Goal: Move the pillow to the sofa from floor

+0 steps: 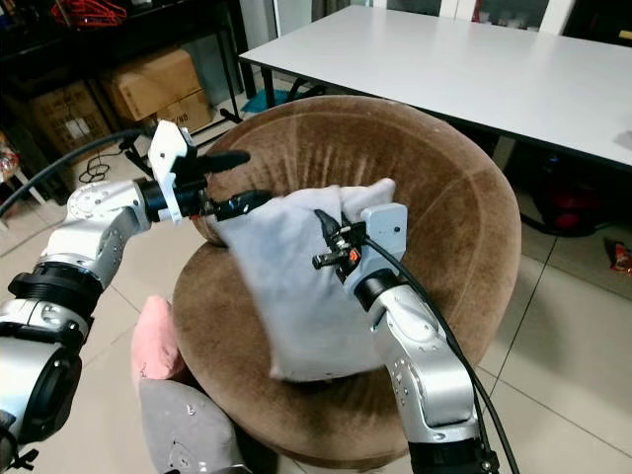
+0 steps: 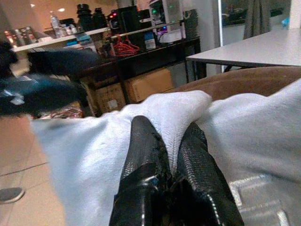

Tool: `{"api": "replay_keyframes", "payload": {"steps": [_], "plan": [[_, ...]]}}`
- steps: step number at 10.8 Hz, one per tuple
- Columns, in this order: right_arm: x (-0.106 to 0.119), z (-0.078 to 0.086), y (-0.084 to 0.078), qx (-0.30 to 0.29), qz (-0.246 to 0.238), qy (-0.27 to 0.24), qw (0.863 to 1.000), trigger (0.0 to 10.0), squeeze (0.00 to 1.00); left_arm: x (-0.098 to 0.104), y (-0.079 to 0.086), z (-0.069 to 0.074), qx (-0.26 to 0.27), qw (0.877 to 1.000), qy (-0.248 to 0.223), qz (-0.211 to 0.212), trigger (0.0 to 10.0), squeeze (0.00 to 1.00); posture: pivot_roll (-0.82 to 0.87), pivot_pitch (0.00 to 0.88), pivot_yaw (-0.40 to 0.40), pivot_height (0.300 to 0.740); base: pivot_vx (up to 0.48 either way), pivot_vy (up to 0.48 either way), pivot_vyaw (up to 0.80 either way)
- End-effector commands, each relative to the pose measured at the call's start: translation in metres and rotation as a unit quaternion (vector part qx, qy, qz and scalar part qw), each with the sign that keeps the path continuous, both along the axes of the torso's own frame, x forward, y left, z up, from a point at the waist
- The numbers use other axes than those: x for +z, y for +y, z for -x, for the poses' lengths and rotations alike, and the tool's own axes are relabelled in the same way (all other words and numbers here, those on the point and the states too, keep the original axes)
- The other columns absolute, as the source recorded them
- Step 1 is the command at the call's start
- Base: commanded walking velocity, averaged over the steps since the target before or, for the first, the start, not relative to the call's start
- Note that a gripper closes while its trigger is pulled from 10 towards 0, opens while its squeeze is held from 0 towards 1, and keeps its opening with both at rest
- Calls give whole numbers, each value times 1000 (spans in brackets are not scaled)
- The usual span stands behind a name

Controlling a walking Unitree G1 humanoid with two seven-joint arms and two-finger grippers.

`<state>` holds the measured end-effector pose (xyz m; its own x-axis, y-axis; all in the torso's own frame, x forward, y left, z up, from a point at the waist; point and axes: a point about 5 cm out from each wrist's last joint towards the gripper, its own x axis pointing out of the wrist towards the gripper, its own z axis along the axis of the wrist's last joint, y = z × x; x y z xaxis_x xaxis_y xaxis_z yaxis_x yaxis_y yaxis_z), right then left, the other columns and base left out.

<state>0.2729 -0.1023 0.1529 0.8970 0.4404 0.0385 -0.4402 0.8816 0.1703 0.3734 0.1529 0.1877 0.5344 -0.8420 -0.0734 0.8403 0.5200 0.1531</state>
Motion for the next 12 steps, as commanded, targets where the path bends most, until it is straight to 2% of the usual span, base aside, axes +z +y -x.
{"api": "replay_keyframes", "payload": {"steps": [1, 2, 3, 4, 5, 6, 7, 8, 9, 10, 11, 12], "plan": [[9, 5, 6, 24, -9, -20, 999, 10000, 0, -4, 5, -2, 7, 1000, 21, -20, 10000, 282, -106, 0, 147, 740, 0, 0, 0], [8, 6, 7, 24, -8, -18, 1000, 10000, 0, -11, 4, -1, -1, 998, 52, -18, 10000, 184, -107, 0, 152, 740, 0, 0, 0], [8, 6, 8, 23, -8, -18, 1000, 10000, 0, -26, -5, 6, -46, 993, 112, 5, 10000, 125, -114, 0, 158, 740, 0, 0, 0], [10, 8, 11, 28, -9, -18, 999, 10000, 0, -43, -17, 15, -90, 979, 177, 37, 10000, 110, -118, 0, 160, 740, 0, 0, 0], [10, 9, 12, 32, -9, -17, 999, 10000, 0, -50, -20, 17, -89, 976, 194, 35, 10000, 82, -119, 0, 160, 740, 0, 0, 0], [10, 10, 12, 35, -7, -17, 999, 10000, 0, -64, -18, 19, -69, 978, 196, -20, 10000, 0, -122, 0, 162, 740, 0, 0, 0], [9, 10, 13, 36, -7, -18, 999, 10000, 0, -72, -16, 22, -66, 977, 196, -54, 10000, 0, -122, 0, 164, 740, 0, 0, 0], [10, 10, 12, 37, -7, -19, 999, 10000, 0, -76, -13, 23, -58, 975, 201, -74, 7451, 0, -122, 0, 165, 740, 0, 0, 0], [10, 10, 13, 37, -7, -19, 999, 10000, 0, -80, -10, 23, -45, 974, 199, -99, 0, 0, -121, 0, 167, 740, 0, 0, 0], [11, 9, 13, 37, -10, -21, 999, 10000, 0, -88, -4, 24, -25, 971, 187, -148, 0, 0, -122, 0, 168, 740, 0, 0, 0], [11, 9, 13, 36, -11, -21, 999, 10000, 0, -90, -2, 24, -18, 971, 181, -158, 0, 0, -122, 0, 169, 740, 0, 0, 0], [11, 8, 13, 36, -12, -22, 999, 10000, 0, -88, -2, 23, -8, 973, 173, -150, 0, 0, -121, 0, 170, 740, 0, 0, 0]]}}
